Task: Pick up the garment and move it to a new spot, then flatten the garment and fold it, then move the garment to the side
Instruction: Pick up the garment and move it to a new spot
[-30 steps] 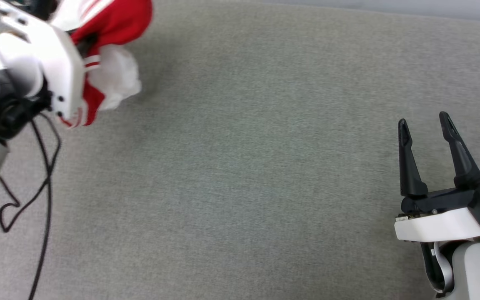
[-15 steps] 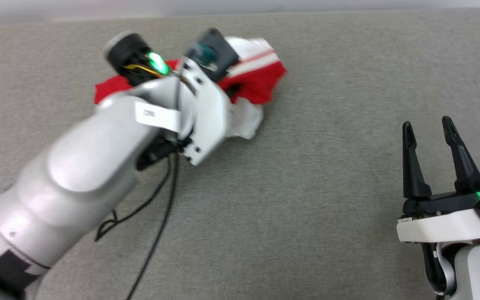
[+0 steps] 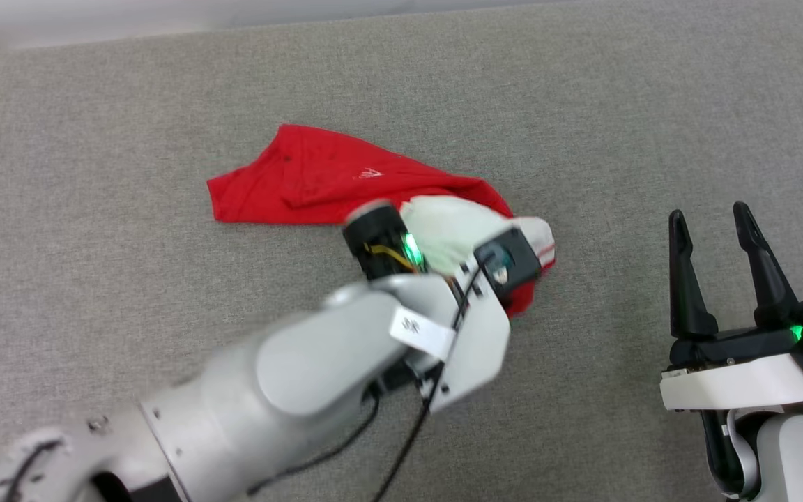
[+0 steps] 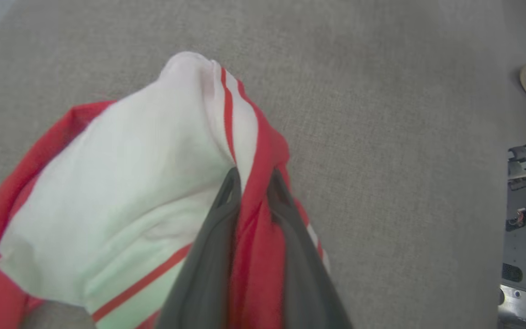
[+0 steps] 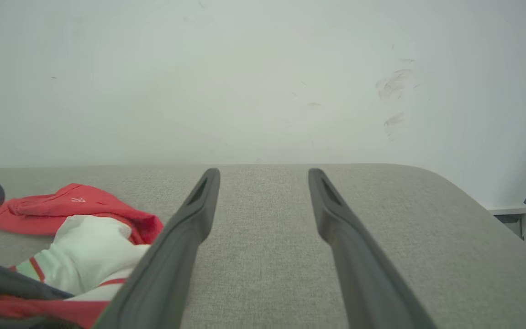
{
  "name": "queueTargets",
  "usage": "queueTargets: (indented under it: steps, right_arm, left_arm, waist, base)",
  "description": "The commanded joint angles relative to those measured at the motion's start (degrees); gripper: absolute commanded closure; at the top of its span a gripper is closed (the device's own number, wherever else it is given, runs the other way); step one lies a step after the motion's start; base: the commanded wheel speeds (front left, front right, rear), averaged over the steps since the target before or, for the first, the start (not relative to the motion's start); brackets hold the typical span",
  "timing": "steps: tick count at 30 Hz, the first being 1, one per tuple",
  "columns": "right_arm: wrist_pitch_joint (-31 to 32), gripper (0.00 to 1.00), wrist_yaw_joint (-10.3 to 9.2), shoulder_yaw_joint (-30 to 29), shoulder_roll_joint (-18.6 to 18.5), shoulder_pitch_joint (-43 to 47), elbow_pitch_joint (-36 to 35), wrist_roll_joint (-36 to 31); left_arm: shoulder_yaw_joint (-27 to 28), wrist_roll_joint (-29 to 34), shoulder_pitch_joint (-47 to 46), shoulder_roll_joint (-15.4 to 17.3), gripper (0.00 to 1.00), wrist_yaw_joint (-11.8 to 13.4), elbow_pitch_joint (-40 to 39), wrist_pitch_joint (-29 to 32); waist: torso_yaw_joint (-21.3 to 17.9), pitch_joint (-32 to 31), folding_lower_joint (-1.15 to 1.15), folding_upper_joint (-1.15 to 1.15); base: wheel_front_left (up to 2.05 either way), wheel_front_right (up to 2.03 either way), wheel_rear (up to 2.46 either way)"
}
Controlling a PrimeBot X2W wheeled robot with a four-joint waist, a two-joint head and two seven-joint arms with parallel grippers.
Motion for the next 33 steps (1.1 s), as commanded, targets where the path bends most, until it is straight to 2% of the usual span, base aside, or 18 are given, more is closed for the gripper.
queueTargets:
  steps: [1, 5, 7, 8, 9, 10, 14, 19, 23, 27, 33]
  right_arm:
    - [-0.1, 0.00, -0.04, 0.1, 0.2, 0.7, 0.1, 0.1]
    - [-0.1, 0.00, -0.04, -0.1, 0.2, 0.4, 0.2, -0.2]
    - [-0.1, 0.00, -0.04, -0.4, 0.2, 0.2, 0.3, -0.5]
    - [-0.1, 0.00, -0.04, -0.5, 0.2, 0.1, 0.3, -0.6]
    - [-0.1, 0.00, -0.04, -0.6, 0.2, 0.2, 0.4, -0.8]
    - [-0.1, 0.00, -0.04, -0.6, 0.2, 0.4, 0.5, -1.0]
    - [-0.1, 0.00, -0.04, -0.8, 0.2, 1.8, 1.1, -1.2]
    - [-0.1, 0.00, -0.04, -0.9, 0.2, 3.8, 1.9, -1.8]
    - [-0.1, 0.00, -0.04, -1.1, 0.2, 5.5, 2.5, -2.3]
    - [-0.1, 0.00, -0.04, -1.3, 0.2, 6.8, 3.0, -2.2]
    - [-0.1, 0.00, -0.04, -1.7, 0.2, 8.5, 3.6, -1.9]
  left_arm:
    - [0.0, 0.7, 1.2, -0.4, 1.00, 0.0, 0.0, 0.5]
    - [-0.1, 2.6, 6.6, -1.8, 1.00, 0.0, -0.2, 4.6]
    - [-0.1, 2.8, 7.3, -2.0, 1.00, 0.0, 0.2, 4.7]
    - [-0.2, 3.0, 7.5, -2.1, 0.97, 0.0, 0.6, 4.6]
    - [-0.2, 2.8, 7.3, -2.2, 0.13, 0.0, 1.0, 3.8]
    - [-0.1, 2.1, 6.8, -2.3, 0.00, 0.0, 1.5, 2.4]
    - [1.4, 1.2, 4.7, -3.6, 0.00, 0.0, 3.4, -6.9]
    - [6.0, 1.5, 6.1, -4.5, 0.00, 2.4, 5.1, -18.6]
    - [9.5, 2.0, 8.0, -3.4, 0.00, 6.5, 5.7, -26.7]
    - [13.8, 2.4, 10.9, -0.6, 0.00, 12.2, 5.8, -33.9]
    - [22.3, 3.0, 18.3, 3.7, 0.00, 20.5, 2.3, -37.0]
  waist:
    - [-0.1, 0.0, 0.00, 0.00]
    - [0.1, 0.3, 0.00, 0.00]
    - [0.4, 0.4, 0.00, 0.00]
    - [0.7, 0.3, 0.00, 0.00]
    - [0.9, 0.1, 0.00, 0.00]
    - [1.3, -0.3, 0.00, 0.00]
    - [2.7, -2.7, 0.00, 0.00]
    - [4.8, -6.6, 0.00, 0.00]
    - [6.3, -9.3, 0.00, 0.00]
    - [7.4, -11.2, 0.00, 0.00]
    - [9.3, -13.5, 0.00, 0.00]
  base:
    - [0.00, 0.00, 0.00]
    - [0.00, 0.00, 0.00]
    - [0.00, 0.00, 0.00]
    - [0.00, 0.00, 0.00]
    - [0.00, 0.00, 0.00]
    - [0.00, 0.00, 0.00]
    - [0.00, 0.00, 0.00]
    - [0.00, 0.00, 0.00]
    - [0.00, 0.00, 0.00]
    - [0.00, 0.00, 0.00]
    - [0.00, 0.00, 0.00]
